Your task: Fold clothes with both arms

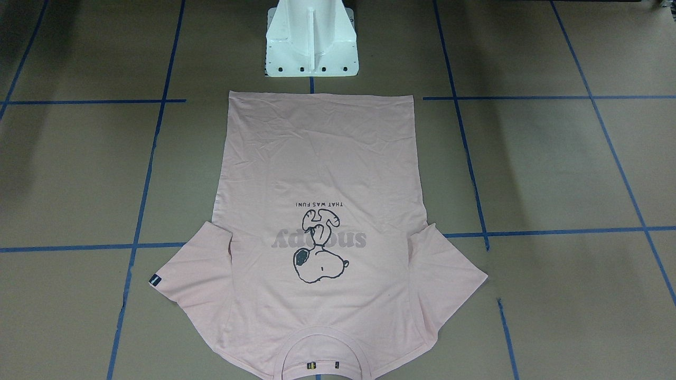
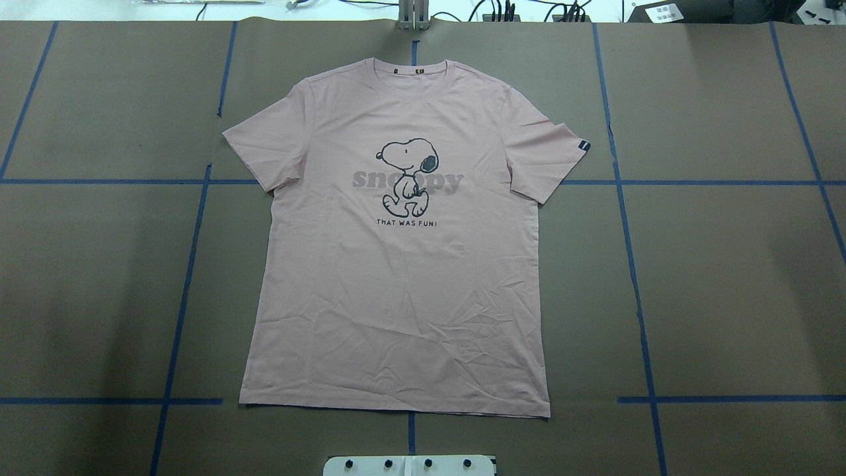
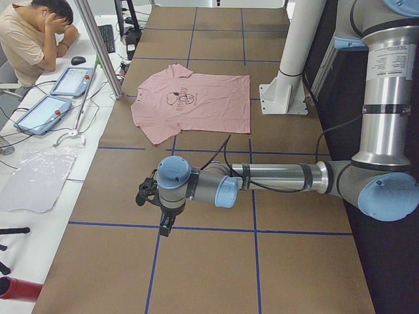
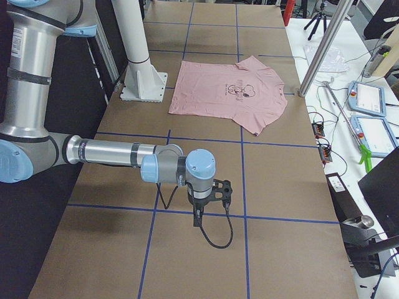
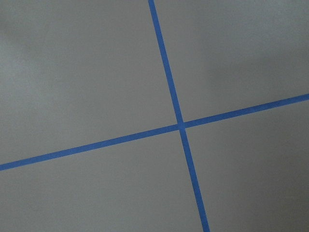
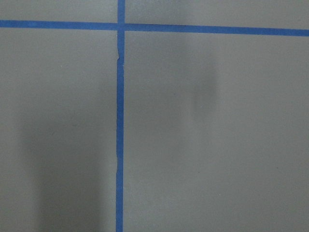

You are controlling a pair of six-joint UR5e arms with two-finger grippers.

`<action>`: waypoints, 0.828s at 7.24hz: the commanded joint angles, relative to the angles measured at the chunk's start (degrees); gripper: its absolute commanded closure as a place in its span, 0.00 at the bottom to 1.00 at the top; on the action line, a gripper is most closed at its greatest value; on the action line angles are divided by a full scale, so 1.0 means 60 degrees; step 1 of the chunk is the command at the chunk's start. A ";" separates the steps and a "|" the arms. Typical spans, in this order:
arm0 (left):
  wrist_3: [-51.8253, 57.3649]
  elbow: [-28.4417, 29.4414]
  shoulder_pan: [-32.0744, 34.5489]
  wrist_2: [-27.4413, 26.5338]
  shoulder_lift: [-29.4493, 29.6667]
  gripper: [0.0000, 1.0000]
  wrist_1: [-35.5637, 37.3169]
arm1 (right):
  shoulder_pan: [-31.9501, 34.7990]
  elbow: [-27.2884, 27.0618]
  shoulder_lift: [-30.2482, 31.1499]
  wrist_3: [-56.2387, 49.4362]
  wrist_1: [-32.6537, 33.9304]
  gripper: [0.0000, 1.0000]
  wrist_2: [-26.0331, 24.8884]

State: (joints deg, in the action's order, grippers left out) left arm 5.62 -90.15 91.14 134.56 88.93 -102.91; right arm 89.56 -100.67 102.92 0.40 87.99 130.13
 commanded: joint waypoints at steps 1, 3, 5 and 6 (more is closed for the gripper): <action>0.0015 -0.0062 0.0000 0.0001 0.0003 0.00 -0.0045 | 0.0000 -0.0009 0.0000 0.0021 -0.0001 0.00 0.0006; 0.0000 -0.0281 0.0000 0.0001 0.0003 0.00 -0.0278 | -0.0015 -0.0053 0.0000 0.0021 -0.0655 0.00 0.0007; -0.0014 -0.0312 -0.0029 -0.0014 0.0061 0.00 -0.0673 | -0.0044 0.0006 -0.0015 0.0051 -0.2773 0.00 -0.0008; -0.0058 -0.0312 -0.0044 0.0001 0.0149 0.00 -0.0965 | -0.0059 0.0137 -0.0174 0.0080 -0.3800 0.00 -0.0095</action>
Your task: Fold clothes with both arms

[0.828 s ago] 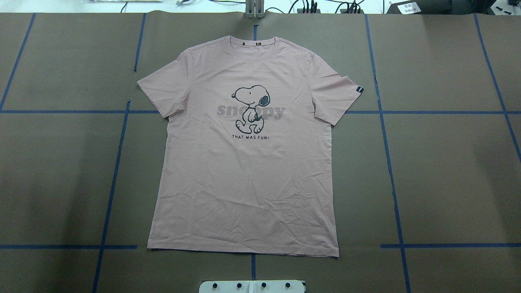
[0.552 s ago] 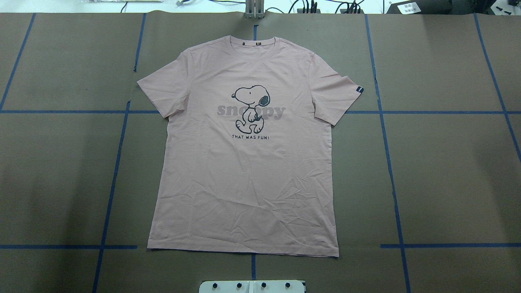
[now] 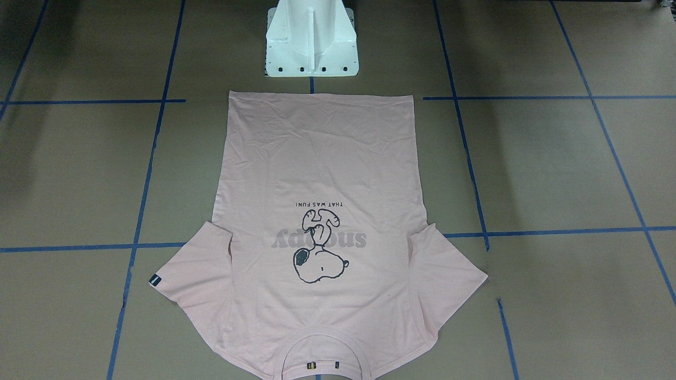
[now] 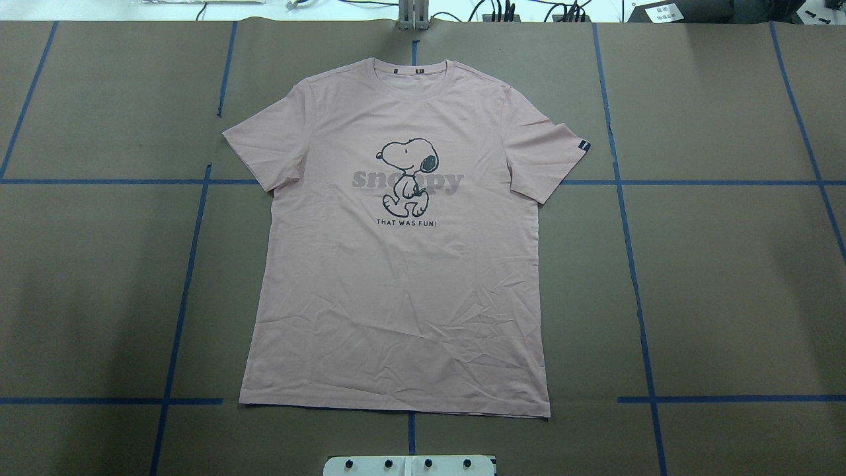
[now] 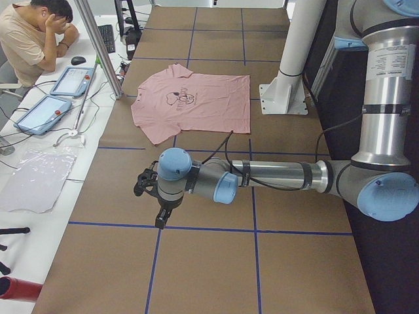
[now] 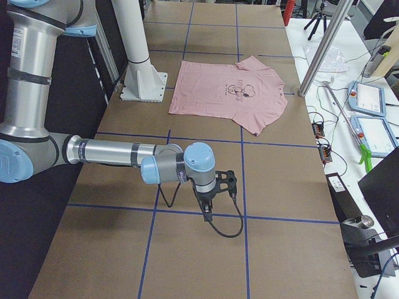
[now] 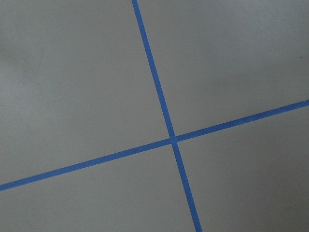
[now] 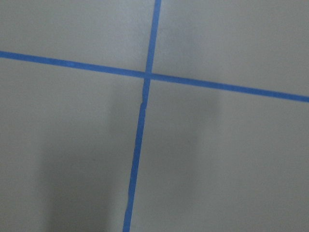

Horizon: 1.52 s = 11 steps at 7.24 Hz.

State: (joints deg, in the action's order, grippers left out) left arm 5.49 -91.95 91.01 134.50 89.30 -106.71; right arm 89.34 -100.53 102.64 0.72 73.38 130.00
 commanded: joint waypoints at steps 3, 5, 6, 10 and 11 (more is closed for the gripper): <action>-0.0080 0.0352 -0.0050 -0.0646 0.1270 0.00 -0.2628 | -0.0066 0.1984 -0.2509 0.0902 -0.1727 0.00 0.0027; -0.0748 0.1462 -0.0095 -0.0811 0.2645 0.00 -0.3527 | -0.0299 0.2632 -0.3712 0.1751 -0.1742 0.00 0.0464; -0.1406 0.1554 -0.0356 -0.0810 0.2768 0.00 -0.4036 | -0.0779 0.2634 -0.4167 0.2306 -0.1742 0.00 0.0467; -0.2526 0.1539 -0.1469 -0.0854 0.2754 0.00 -0.5358 | -0.4509 0.2677 -0.6002 0.7428 -0.2555 0.00 -0.2419; -0.2555 0.1526 -0.1747 -0.0854 0.2740 0.00 -0.5374 | -0.5186 0.2866 -0.6134 0.8222 -0.2939 0.00 -0.3028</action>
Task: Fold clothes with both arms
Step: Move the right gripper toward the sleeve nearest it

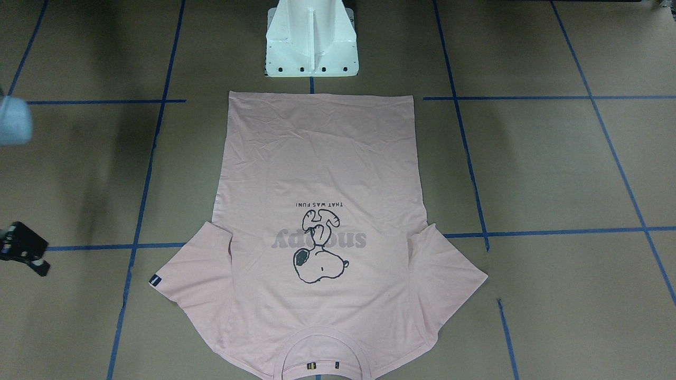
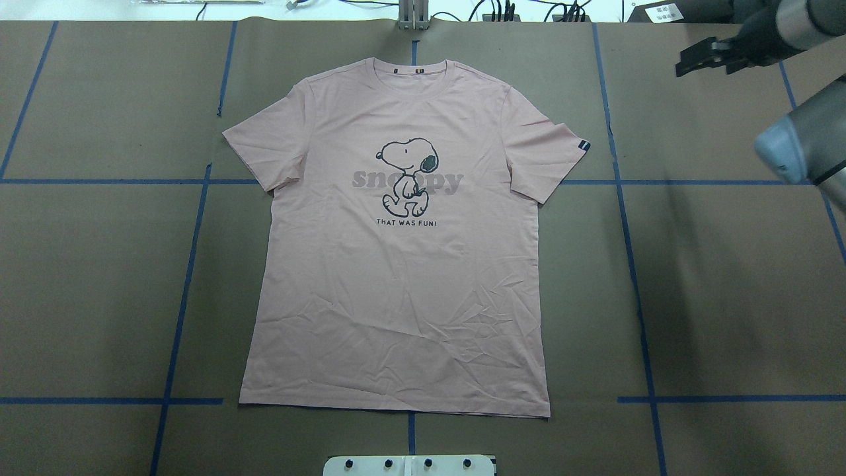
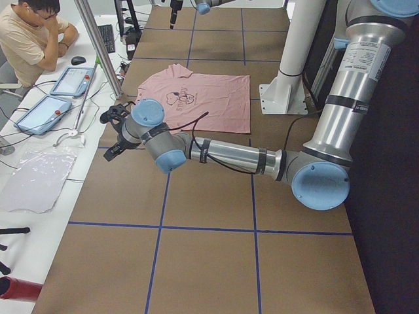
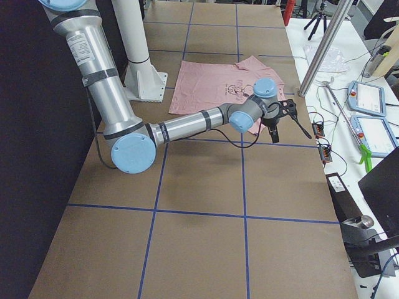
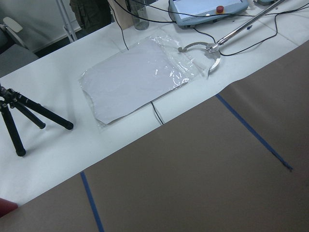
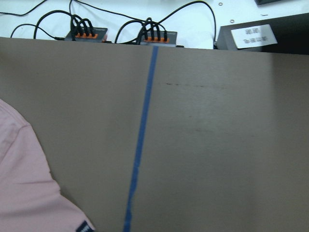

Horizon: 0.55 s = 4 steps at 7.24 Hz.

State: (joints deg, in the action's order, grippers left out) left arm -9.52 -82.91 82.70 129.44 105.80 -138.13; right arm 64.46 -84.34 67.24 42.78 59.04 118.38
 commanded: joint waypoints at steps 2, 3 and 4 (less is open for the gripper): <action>-0.0069 0.0004 -0.0366 -0.0012 -0.0012 0.00 -0.0153 | -0.1863 0.0579 -0.0395 0.1612 -0.0626 0.11 -0.1957; -0.0069 -0.0025 -0.0366 -0.0012 -0.0012 0.00 -0.0153 | -0.2171 0.0813 -0.0424 0.2064 -0.1003 0.19 -0.2092; -0.0069 -0.0040 -0.0366 -0.0012 -0.0012 0.00 -0.0153 | -0.2464 0.1250 -0.0439 0.2199 -0.1456 0.25 -0.2427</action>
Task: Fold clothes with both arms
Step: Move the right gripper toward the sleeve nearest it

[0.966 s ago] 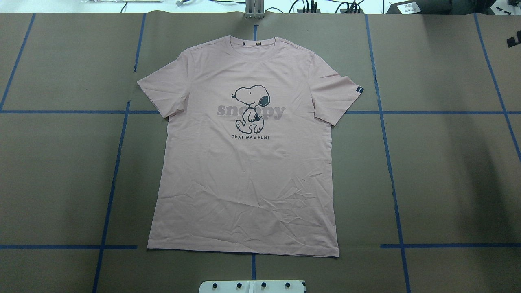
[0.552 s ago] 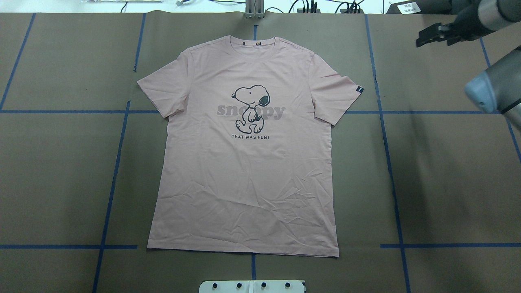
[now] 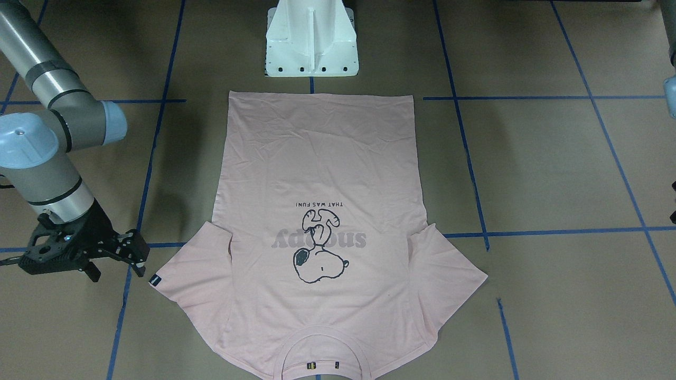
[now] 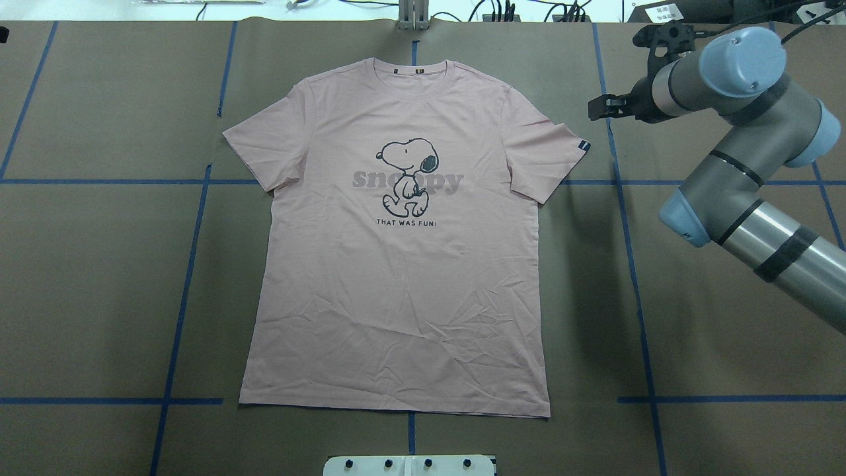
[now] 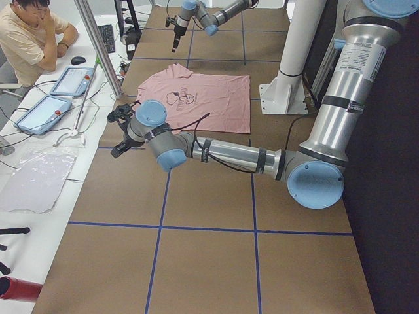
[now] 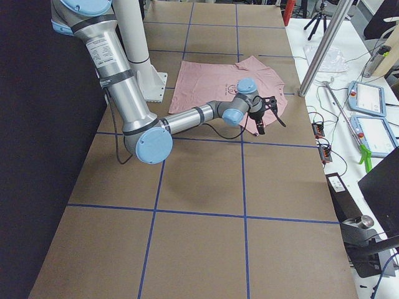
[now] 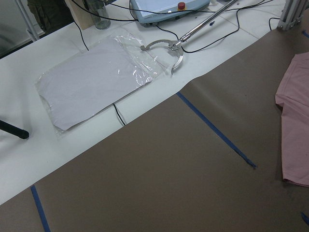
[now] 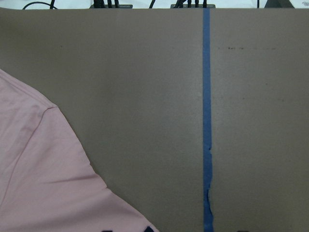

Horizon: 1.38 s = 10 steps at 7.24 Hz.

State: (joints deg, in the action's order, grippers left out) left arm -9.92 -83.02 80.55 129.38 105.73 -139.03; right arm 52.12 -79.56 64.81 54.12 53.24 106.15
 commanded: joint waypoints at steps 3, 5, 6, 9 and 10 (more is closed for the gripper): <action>-0.0002 -0.0050 -0.0007 -0.0001 -0.0073 0.00 -0.0017 | -0.0746 0.0808 -0.0181 0.0355 -0.0568 0.36 -0.0758; -0.0002 -0.0065 -0.0007 0.0014 -0.0073 0.00 -0.0017 | -0.0819 0.0954 -0.0239 0.0355 -0.0568 0.39 -0.0832; -0.0002 -0.0080 -0.0007 0.0014 -0.0088 0.00 -0.0017 | -0.0820 0.1173 -0.0385 0.0355 -0.0568 0.41 -0.0846; -0.0002 -0.0065 -0.0007 0.0014 -0.0088 0.00 -0.0017 | -0.0834 0.1277 -0.0459 0.0355 -0.0553 0.46 -0.0846; 0.0013 -0.0080 -0.0007 0.0014 -0.0103 0.00 -0.0031 | -0.0835 0.1278 -0.0474 0.0399 -0.0553 0.78 -0.0846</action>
State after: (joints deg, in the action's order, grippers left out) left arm -9.91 -83.45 80.51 129.46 105.18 -139.15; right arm 47.15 -72.02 62.07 56.31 49.91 101.08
